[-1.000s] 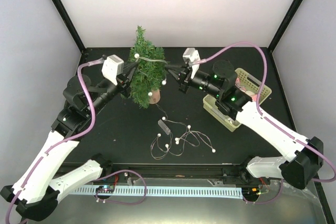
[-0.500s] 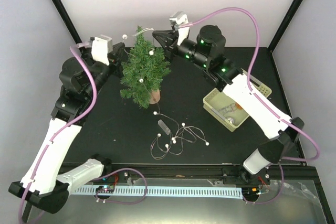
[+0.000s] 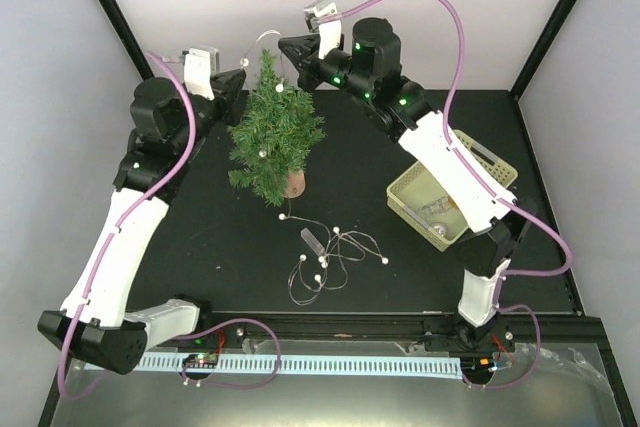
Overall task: Decorate the small christmas tree
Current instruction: Wrap the decoration item around the Christmas tree.
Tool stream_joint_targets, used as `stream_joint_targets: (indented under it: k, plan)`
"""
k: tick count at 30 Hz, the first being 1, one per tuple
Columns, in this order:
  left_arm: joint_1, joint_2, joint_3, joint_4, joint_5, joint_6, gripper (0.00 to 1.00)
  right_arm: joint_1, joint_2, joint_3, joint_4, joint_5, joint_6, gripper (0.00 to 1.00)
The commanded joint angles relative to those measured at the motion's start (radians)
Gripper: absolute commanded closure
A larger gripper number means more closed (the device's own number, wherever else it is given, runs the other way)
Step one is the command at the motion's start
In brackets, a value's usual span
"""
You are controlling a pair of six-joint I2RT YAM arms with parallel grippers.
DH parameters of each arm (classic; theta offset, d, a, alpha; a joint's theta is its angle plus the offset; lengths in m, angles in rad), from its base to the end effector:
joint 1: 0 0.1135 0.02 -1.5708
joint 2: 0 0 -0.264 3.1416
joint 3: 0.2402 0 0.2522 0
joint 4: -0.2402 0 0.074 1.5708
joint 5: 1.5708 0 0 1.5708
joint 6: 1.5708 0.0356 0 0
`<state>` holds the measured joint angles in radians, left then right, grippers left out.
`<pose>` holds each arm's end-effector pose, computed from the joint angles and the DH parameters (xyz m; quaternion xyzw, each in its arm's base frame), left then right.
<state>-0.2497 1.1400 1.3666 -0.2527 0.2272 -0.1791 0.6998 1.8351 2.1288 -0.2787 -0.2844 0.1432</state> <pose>0.2341 -0.0680 0.4640 0.1042 0.7084 -0.2268 0.6602 0.3104 0.2744 0.4983 -0.2879 0.6402 0.3793 0.6028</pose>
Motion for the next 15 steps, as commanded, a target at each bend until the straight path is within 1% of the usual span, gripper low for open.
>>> stream_joint_targets:
  k: [1,7,15]
  plan:
    - [0.027,0.025,0.054,0.016,0.037,-0.081,0.99,-0.022,0.053,0.051,-0.087,0.027,0.080,0.99]
    - [0.045,0.054,0.057,-0.006,0.050,-0.129,0.98,-0.041,0.076,0.055,-0.098,0.022,0.152,0.99]
    - [0.062,0.083,0.054,-0.018,0.083,-0.181,0.98,-0.042,0.118,0.069,-0.090,0.002,0.194,0.99]
